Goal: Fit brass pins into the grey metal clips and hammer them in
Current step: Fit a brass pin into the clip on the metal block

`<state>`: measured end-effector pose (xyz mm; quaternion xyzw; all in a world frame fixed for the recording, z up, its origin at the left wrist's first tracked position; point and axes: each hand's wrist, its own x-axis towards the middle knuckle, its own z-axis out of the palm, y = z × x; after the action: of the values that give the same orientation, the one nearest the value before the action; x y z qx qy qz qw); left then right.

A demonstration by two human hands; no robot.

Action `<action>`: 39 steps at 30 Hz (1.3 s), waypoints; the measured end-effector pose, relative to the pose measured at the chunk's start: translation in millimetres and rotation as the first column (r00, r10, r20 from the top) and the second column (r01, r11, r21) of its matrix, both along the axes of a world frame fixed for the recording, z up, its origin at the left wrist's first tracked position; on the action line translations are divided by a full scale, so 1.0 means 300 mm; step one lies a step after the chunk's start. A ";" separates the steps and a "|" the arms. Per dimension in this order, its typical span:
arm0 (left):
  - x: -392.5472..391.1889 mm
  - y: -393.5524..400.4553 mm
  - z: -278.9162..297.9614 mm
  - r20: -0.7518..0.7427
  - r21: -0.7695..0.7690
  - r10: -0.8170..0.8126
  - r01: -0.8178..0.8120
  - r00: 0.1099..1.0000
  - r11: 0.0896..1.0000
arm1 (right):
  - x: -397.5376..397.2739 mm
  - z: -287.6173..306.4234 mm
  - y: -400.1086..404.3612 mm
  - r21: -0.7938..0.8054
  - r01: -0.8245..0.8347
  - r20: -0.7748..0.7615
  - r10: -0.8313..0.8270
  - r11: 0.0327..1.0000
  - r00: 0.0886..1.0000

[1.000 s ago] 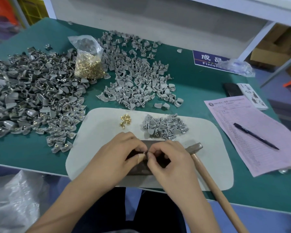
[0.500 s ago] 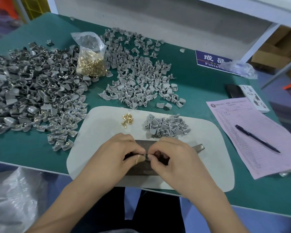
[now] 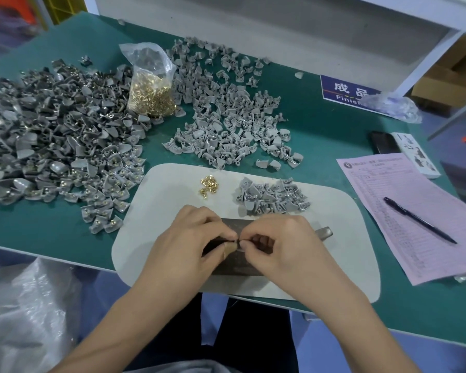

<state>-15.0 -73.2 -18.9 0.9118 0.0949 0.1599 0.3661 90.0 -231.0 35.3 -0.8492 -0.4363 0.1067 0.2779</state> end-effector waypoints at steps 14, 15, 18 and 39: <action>-0.005 -0.042 -0.034 0.016 -0.323 0.137 -0.125 0.990 0.938 | -0.115 -0.138 -0.018 0.212 0.305 -0.101 -0.289 0.929 0.952; 0.002 -0.039 -0.030 0.021 -0.325 0.134 -0.120 0.991 0.938 | -0.107 -0.140 -0.016 0.226 0.311 -0.118 -0.291 0.923 0.949; 0.030 -0.028 -0.015 0.020 -0.322 0.121 -0.108 0.992 0.940 | -0.070 -0.135 0.004 0.257 0.326 -0.104 -0.309 0.910 0.945; 0.093 0.015 0.002 -0.018 0.069 0.159 -0.158 0.987 0.985 | 0.011 0.012 0.097 -0.235 0.238 0.288 -0.166 0.943 0.943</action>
<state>12.9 -68.6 -18.4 0.9150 0.1660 0.1808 0.3203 93.2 -201.9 39.0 -0.9258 -0.3610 0.0208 0.1101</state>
